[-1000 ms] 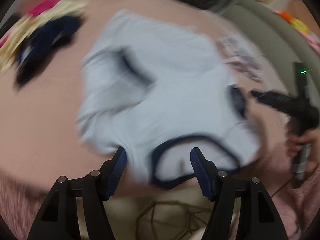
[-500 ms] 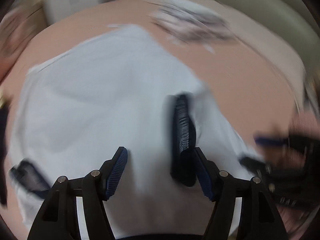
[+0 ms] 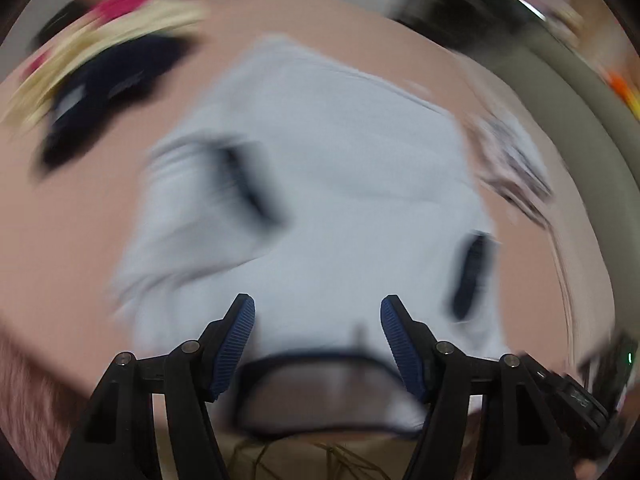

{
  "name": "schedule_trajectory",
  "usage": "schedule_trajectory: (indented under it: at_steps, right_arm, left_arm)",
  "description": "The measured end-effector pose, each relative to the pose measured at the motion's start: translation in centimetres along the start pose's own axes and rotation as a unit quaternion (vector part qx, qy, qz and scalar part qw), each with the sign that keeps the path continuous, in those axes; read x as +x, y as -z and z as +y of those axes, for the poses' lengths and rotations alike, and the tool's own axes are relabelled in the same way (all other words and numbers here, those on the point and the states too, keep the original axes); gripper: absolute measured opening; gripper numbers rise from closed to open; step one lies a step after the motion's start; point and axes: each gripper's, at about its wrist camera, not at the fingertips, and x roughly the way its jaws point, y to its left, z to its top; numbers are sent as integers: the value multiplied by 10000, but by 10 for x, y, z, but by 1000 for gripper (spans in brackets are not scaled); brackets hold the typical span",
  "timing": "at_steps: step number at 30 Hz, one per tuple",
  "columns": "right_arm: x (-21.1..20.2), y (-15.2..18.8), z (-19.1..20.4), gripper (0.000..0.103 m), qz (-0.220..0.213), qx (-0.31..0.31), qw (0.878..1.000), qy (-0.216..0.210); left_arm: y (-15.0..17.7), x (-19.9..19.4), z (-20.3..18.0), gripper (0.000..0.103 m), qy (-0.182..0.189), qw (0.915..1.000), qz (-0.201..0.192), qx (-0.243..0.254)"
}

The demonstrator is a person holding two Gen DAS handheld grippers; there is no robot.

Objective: Fold clothes
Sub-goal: 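Lift the shirt by the collar with both tools and fold it over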

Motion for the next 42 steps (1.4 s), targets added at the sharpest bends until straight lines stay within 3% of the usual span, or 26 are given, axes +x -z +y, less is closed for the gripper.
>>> schedule_trajectory:
  at_steps: [3, 5, 10, 12, 14, 15, 16, 17, 21, 24, 28, 31, 33, 34, 35, 36, 37, 42]
  right_arm:
    - [-6, 10, -8, 50, 127, 569, 9980, -264]
    - [-3, 24, 4, 50, 374, 429, 9982, -202]
    - [19, 36, 27, 50, 697, 220, 9963, -445]
    - [21, 35, 31, 50, 626, 204, 9965, -509]
    - [21, 35, 38, 50, 524, 81, 9972, -524]
    - [18, 35, 40, 48, 457, 65, 9969, -633]
    - [15, 35, 41, 36, 389, 51, 9965, -743]
    - [15, 33, 42, 32, 348, -6, 9963, -791]
    - [32, 32, 43, 26, 363, 57, 9963, -780]
    - [38, 30, 35, 25, 361, 402, 9937, -986]
    - [48, 32, 23, 26, 231, 1057, 9838, -1433]
    - [59, 28, 27, 26, 216, 1133, 9812, -1548]
    - [63, 26, 34, 26, 186, 948, 9840, -1498]
    - [64, 24, 41, 26, 195, 690, 9876, -1399]
    - [66, 22, 49, 26, 201, 509, 9894, -1342]
    - [66, 21, 54, 23, 198, 368, 9907, -1296]
    - [66, 19, 58, 1, 194, 229, 9917, -1249]
    - [65, 21, 55, 2, 205, 191, 9905, -1347]
  left_arm:
    - [21, -9, 45, 64, -210, 9972, -104, -707]
    - [32, -4, 61, 64, -114, 9948, 109, -1008]
    - [32, 1, 62, 64, 399, 9954, 126, -859]
    - [30, 4, 60, 64, 620, 9944, 131, -845]
    - [32, 9, 60, 64, 599, 9948, 104, -818]
    - [33, 9, 61, 63, 627, 9944, 53, -849]
    - [33, 10, 61, 63, 672, 9940, 11, -866]
    - [33, 9, 61, 62, 742, 9935, -13, -858]
    - [36, 11, 57, 25, 837, 9934, 8, -780]
    - [37, 15, 58, 24, 982, 9912, 10, -892]
    - [35, 21, 73, 25, 1371, 9791, 61, -1499]
    - [34, 24, 79, 32, 1555, 9736, 97, -1671]
    - [33, 27, 71, 36, 1519, 9781, 100, -1422]
    - [32, 25, 62, 36, 1361, 9848, 86, -1078]
    - [32, 23, 55, 27, 1223, 9893, 86, -791]
    - [33, 22, 50, 6, 1178, 9908, 128, -655]
    - [34, 22, 48, 6, 1210, 9902, 181, -674]
    - [36, 21, 63, 8, 1515, 9819, 239, -1110]
